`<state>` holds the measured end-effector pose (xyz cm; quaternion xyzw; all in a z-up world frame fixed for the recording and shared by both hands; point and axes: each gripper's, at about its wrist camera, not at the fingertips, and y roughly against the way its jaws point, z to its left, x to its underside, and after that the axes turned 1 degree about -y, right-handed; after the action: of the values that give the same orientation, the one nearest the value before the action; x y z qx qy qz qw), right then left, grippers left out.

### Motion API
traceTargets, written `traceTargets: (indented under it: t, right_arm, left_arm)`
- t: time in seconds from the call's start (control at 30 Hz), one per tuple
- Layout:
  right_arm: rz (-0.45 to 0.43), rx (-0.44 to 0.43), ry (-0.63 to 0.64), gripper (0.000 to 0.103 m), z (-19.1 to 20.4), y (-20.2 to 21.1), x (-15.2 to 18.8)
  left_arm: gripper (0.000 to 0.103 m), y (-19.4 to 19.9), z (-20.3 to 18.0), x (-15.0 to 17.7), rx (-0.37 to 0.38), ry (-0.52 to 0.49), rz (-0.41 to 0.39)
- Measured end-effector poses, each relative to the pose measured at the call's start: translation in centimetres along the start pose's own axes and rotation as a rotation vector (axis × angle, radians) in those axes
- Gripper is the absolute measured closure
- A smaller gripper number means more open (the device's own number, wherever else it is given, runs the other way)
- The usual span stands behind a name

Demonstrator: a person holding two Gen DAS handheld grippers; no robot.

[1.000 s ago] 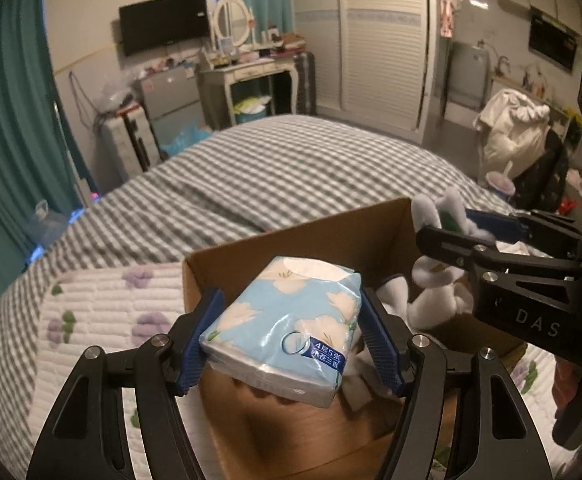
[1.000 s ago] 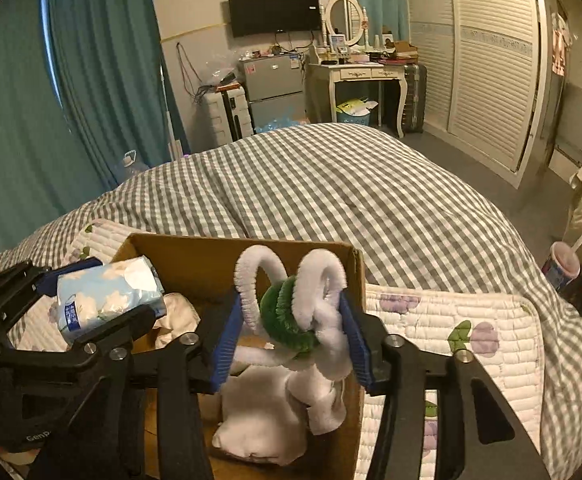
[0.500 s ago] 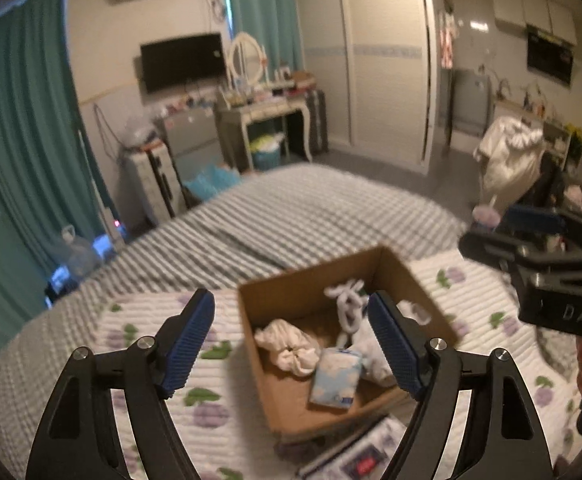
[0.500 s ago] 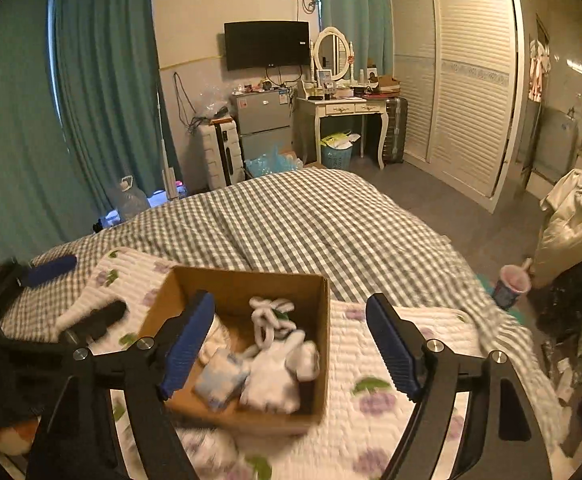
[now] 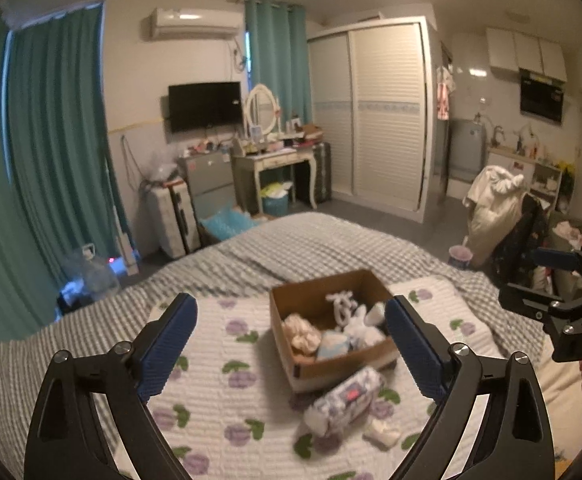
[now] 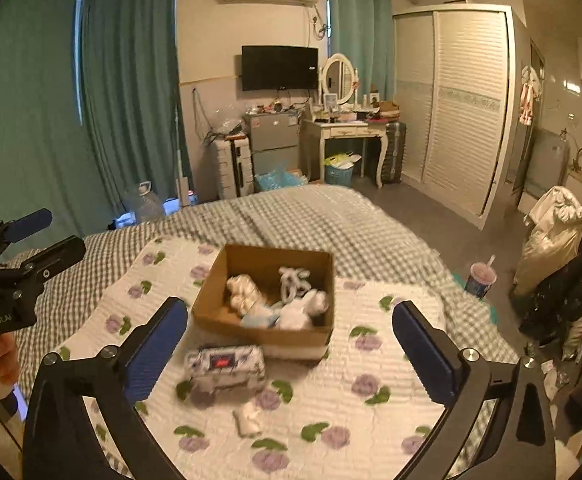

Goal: Organize soft objects
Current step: 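Grasp the floral tissue pack with the left tool while the right grasps the white cloth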

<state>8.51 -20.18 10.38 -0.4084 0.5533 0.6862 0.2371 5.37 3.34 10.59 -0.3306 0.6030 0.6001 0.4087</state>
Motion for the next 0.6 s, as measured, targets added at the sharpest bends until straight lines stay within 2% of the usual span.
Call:
traceTargets:
  t: [0.13, 0.33, 0.47, 0.6]
  right_arm:
    - [0.032, -0.004, 0.019, 0.000, 0.8, -2.1, 3.4]
    - [0.144, -0.022, 0.062, 0.000, 1.1, -8.3, 8.6]
    - [0.233, -0.030, 0.100, 0.001, 1.5, -12.6, 11.9]
    - [0.312, -0.045, 0.091, 0.012, 1.5, -16.4, 15.3]
  left_arm:
    - [0.006, -2.2, -0.2, 3.6, -0.005, -0.006, 0.051]
    - [0.007, -7.0, -0.7, 9.7, 0.006, -0.024, 0.148]
    - [0.007, -10.0, -1.2, 13.1, 0.042, -0.026, 0.231]
    - [0.007, -12.1, -1.9, 16.3, 0.079, -0.057, 0.301]
